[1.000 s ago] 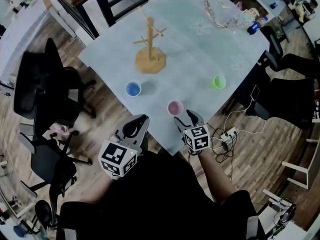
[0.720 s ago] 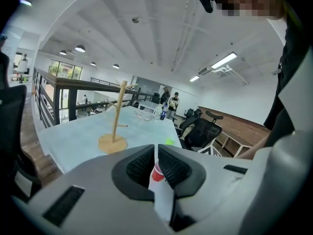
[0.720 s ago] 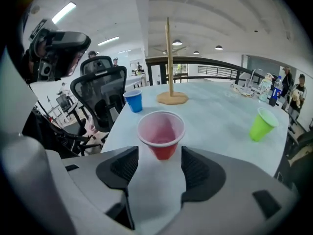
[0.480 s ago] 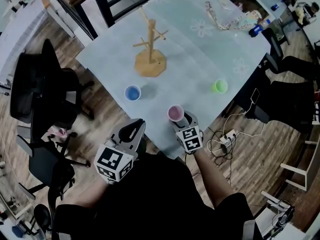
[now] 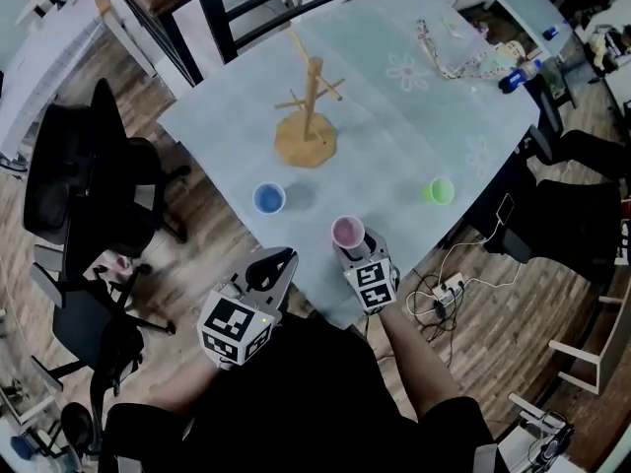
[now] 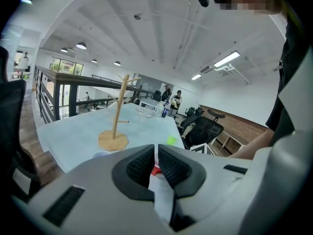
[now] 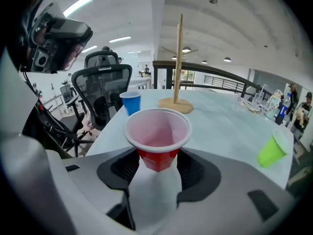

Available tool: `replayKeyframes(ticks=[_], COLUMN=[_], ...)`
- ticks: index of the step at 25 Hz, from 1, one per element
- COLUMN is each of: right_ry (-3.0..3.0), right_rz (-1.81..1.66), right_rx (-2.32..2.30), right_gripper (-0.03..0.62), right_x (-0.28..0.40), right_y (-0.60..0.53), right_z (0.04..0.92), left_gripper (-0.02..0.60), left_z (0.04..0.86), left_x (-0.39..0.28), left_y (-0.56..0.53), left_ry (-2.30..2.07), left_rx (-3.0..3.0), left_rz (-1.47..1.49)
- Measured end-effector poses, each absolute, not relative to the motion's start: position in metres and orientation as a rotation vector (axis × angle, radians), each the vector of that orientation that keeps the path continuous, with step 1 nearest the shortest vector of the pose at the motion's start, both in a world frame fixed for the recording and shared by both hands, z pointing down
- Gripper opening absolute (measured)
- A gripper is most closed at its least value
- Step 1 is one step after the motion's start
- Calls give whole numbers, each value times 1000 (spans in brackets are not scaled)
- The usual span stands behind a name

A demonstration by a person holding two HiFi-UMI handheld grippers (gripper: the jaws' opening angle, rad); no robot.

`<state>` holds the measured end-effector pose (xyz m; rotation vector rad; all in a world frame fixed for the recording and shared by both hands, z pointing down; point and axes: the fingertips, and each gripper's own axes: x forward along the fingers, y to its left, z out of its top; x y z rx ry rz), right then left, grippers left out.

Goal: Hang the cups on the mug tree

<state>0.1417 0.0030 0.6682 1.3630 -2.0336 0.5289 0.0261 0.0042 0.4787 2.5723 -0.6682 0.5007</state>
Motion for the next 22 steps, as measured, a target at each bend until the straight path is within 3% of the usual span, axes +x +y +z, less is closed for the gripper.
replayKeyframes(ticks=[22], right_ry=[-1856], right_rz=[272], right_rx=[1453], right_gripper=[259], right_x=[205], right_y=[-66], right_z=[568], left_gripper=[34], left_z=[461], left_x=[31], left_y=[-33], left_ry=[-663], left_rx=[2580], left_rz=[389])
